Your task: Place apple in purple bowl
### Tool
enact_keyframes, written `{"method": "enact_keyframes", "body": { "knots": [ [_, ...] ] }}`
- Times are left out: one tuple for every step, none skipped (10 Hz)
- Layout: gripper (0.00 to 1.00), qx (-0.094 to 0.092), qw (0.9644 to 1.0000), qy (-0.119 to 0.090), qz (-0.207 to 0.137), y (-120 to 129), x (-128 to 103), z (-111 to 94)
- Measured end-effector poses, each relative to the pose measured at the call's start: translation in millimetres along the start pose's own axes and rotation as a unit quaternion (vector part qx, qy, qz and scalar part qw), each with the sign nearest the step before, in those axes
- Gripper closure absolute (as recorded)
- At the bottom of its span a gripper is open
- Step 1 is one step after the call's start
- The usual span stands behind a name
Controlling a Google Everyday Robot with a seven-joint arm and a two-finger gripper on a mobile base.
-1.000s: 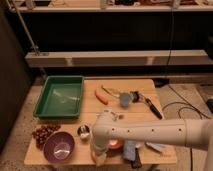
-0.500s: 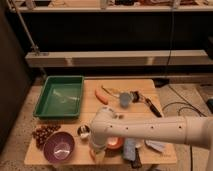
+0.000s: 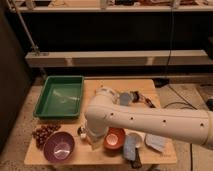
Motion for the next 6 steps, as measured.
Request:
{"method": "enact_keyframes", "body": {
  "knots": [
    [1.00,-0.012,0.9999,0.007,-0.005,6,4,-19],
    [1.00,-0.019,0.9996,0.017,-0.009,9,6,-28],
    [1.00,-0.024,0.9991,0.033,-0.011,12,6,-34],
    [1.00,-0.024,0.9981,0.054,-0.015,15,6,-35],
    [1.00,-0.024,0.9964,0.080,-0.016,16,3,-31],
    [1.00,-0.025,0.9935,0.110,-0.013,17,-3,-23]
  ]
}}
